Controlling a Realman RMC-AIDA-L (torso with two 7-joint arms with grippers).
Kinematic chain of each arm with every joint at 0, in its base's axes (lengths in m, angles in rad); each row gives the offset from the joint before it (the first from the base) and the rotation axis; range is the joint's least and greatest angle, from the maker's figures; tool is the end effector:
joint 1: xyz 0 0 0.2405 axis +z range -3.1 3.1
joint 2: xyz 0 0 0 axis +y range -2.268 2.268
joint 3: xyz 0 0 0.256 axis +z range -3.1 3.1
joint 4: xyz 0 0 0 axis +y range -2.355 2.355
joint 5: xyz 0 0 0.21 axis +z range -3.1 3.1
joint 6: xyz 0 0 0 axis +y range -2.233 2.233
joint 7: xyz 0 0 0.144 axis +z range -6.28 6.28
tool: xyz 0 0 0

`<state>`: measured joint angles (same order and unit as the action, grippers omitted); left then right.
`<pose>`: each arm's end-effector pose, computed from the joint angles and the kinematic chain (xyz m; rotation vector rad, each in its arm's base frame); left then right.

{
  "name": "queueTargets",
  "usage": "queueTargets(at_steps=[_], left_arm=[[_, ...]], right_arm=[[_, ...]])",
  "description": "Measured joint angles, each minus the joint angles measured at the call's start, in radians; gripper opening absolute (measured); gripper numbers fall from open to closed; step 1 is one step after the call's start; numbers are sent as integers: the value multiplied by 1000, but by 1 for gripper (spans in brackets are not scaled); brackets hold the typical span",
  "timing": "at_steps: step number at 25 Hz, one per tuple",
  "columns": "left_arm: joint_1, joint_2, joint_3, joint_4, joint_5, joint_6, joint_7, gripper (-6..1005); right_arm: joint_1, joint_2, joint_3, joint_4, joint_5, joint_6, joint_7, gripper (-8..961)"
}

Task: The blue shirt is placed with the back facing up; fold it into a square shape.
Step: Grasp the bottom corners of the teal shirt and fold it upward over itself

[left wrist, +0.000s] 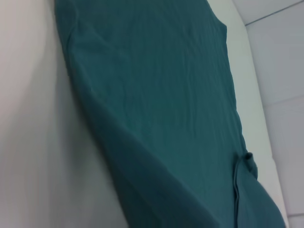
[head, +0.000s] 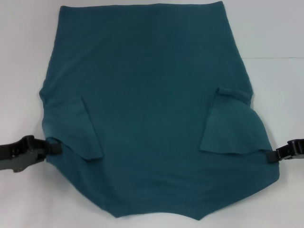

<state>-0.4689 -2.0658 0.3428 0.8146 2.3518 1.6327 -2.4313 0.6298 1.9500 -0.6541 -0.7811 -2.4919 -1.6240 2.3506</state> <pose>-0.3281 0.3029 0.0519 -1.9638 -2.0666 -0.6888 0.2967 0.3477 0.0586 -2.3781 1.7298 0.0814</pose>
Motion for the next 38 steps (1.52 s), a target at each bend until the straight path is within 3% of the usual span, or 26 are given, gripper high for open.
queueTargets(at_steps=[11,22,26,31,38], left_arm=[[42,-5,2,104,146,221,17,29],[97,-25,2,176,213,339,22,29],[50,-21,0,141,192,297,25,29],[-84,9,-27,-37,126,90,-38,29],[-234,41,-21,-145,110,-190,-134,29]], right_arm=[[-22,-13,-3,-10,-61,-119,11,47],[-37,4,7,-11,-143,-215,4,54],[-25,0,55,-12,-78,-158,4,57],[-11,-6,105,-1,77,-42,11,60],[41,-3,104,42,151,191,37,64]])
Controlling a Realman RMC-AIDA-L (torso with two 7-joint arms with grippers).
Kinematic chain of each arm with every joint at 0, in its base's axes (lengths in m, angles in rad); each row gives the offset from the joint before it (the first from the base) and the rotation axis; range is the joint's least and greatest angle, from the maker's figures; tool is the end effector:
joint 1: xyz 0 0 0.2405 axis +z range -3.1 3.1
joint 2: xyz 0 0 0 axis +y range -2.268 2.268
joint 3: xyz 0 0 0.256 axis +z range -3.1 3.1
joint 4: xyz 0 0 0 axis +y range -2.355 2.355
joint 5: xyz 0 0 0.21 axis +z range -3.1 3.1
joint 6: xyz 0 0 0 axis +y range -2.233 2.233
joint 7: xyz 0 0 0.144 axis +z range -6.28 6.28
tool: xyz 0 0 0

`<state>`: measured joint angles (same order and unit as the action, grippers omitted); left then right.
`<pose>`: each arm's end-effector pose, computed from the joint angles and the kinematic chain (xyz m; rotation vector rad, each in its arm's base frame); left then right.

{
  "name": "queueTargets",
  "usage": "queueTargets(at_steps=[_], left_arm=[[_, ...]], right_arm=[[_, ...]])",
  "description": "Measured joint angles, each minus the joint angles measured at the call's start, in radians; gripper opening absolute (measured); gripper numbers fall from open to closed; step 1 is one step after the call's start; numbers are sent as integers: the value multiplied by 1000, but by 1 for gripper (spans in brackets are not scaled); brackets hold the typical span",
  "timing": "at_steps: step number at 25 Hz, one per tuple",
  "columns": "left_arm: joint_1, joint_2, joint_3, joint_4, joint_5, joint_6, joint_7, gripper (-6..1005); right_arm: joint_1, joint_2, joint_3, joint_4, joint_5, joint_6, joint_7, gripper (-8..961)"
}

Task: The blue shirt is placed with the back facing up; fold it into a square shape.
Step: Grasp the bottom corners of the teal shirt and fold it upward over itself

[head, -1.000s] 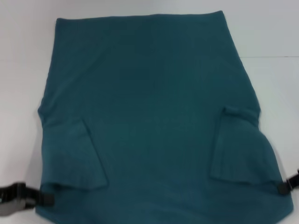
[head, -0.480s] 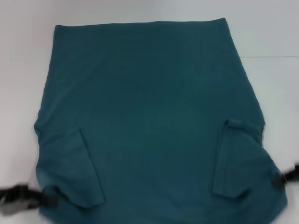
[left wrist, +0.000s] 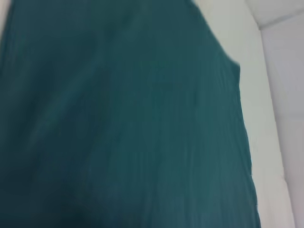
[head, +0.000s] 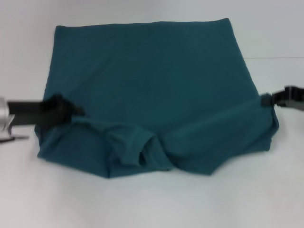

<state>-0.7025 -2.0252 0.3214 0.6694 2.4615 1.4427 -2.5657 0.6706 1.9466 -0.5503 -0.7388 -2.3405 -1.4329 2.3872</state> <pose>-0.2873 0.3775 0.0404 -1.9209 -2.0814 -0.6274 0.2829 0.3902 0.0743 -2.1662 1.6901 0.4611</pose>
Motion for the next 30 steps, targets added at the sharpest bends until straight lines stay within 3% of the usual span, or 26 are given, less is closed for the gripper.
queueTargets(at_steps=[5,11,18,22,30], left_arm=[[-81,9,36,-55,2,-209,-20,30],[-130,-17,94,-106,0,-436,-23,30],[-155,-39,153,-140,0,-613,-6,30],[-173,-45,182,-141,-1,-684,1,30],[-203,-46,232,-155,3,-794,-10,30]], right_arm=[[58,13,-5,39,2,179,1,67],[116,32,-40,109,2,409,-12,71],[161,53,-152,199,1,650,-15,75],[192,64,-193,208,1,732,-15,77],[250,68,-211,221,-3,822,-25,82]])
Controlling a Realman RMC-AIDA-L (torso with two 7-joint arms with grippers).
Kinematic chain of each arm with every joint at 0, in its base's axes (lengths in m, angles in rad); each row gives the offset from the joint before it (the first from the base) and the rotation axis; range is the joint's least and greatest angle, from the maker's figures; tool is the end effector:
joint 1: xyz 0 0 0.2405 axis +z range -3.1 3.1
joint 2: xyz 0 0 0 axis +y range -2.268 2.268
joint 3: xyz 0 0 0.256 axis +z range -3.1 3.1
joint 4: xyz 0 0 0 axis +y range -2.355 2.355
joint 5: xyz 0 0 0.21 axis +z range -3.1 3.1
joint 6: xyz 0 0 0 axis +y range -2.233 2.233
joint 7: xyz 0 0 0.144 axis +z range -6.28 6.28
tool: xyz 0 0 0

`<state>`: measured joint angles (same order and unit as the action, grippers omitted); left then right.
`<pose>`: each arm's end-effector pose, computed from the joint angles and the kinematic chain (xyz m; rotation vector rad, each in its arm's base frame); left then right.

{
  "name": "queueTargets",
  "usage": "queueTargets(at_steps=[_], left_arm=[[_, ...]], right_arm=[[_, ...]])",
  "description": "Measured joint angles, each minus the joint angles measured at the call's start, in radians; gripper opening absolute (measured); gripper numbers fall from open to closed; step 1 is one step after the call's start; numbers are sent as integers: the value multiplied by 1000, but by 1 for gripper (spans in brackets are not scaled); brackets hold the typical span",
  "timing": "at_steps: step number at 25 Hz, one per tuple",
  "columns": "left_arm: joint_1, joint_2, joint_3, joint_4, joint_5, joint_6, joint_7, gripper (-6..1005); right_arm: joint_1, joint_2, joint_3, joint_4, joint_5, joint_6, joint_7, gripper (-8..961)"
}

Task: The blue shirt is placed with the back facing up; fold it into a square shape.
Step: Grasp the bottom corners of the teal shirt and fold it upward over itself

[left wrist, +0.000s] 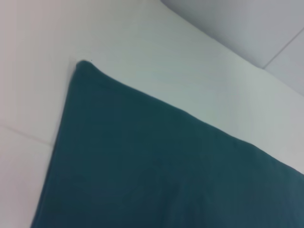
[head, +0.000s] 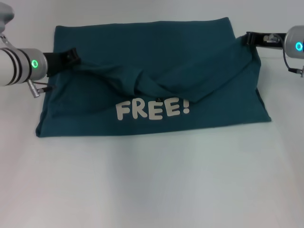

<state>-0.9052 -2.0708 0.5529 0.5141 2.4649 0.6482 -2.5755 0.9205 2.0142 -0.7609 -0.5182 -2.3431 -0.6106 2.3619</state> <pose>-0.2489 0.4777 0.0163 -1.6823 -1.5840 -0.5308 0.2262 0.4961 0.0329 -1.8862 1.2355 0.4014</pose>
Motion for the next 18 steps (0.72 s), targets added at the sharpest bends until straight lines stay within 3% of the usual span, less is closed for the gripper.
queueTargets(at_steps=[6,13,18], left_arm=[[-14,0,23,-25,2,-52,0,30],[-15,-13,36,-28,5,-78,9,30],[-13,-18,68,-29,9,-91,2,30]], right_arm=[[35,-11,-23,64,-2,55,-2,86],[39,-10,-79,73,-3,70,-2,90],[46,-28,-107,106,-4,74,2,93]])
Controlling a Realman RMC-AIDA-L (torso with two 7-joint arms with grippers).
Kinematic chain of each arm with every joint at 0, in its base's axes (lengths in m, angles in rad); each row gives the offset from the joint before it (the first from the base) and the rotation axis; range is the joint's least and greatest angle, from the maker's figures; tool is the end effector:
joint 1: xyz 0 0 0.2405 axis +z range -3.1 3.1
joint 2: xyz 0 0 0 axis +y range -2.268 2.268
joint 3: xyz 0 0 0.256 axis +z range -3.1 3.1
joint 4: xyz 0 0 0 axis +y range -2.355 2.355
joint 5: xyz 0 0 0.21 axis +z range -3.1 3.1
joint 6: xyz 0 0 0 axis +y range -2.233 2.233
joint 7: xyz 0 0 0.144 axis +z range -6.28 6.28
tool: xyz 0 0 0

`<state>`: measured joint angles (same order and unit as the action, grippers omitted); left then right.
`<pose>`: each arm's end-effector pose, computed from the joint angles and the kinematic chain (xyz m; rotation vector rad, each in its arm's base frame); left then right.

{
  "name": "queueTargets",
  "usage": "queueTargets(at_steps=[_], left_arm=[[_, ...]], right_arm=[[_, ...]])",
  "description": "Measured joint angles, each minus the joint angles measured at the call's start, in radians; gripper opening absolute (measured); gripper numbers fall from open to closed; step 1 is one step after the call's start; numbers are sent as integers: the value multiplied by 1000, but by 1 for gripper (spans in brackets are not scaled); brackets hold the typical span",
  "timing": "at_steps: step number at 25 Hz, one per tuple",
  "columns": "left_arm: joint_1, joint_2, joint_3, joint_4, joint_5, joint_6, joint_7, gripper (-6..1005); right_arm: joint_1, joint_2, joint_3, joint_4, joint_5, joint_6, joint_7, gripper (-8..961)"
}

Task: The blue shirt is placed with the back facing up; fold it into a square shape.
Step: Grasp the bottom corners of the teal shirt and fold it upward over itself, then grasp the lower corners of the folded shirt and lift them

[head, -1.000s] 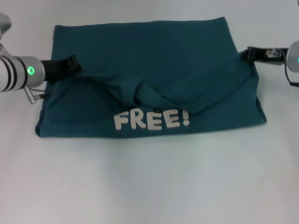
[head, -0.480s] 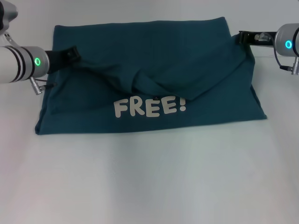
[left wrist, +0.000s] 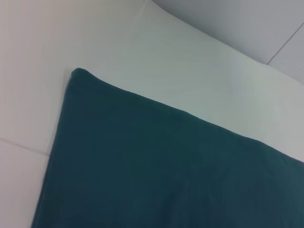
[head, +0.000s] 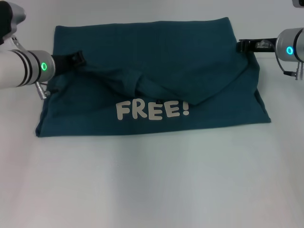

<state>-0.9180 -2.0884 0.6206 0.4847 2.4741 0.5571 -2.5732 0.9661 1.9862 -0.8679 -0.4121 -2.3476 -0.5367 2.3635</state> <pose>-0.2441 0.4800 0.0028 -1.6958 -1.5155 -0.4769 0.2245 0.5004 0.0199 -1.9283 1.1711 0.2833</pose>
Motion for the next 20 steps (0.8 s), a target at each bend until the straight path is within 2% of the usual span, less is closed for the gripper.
queueTargets(at_steps=[4,11,14,17,20], left_arm=[[14,-6,4,4,-1,-22,-28,168],[73,-12,-4,60,-14,9,-92,317],[148,-35,-6,163,-72,72,-109,402],[232,-51,-4,255,-176,138,-104,527],[306,-37,-4,289,-293,234,-74,650]], right_arm=[[-2,-12,-1,3,-3,3,12,117],[-27,-63,13,-8,-45,-82,127,268],[-100,-68,62,-97,0,-201,125,333],[-200,-57,97,-217,96,-335,100,555],[-299,-53,119,-279,241,-474,37,663]])
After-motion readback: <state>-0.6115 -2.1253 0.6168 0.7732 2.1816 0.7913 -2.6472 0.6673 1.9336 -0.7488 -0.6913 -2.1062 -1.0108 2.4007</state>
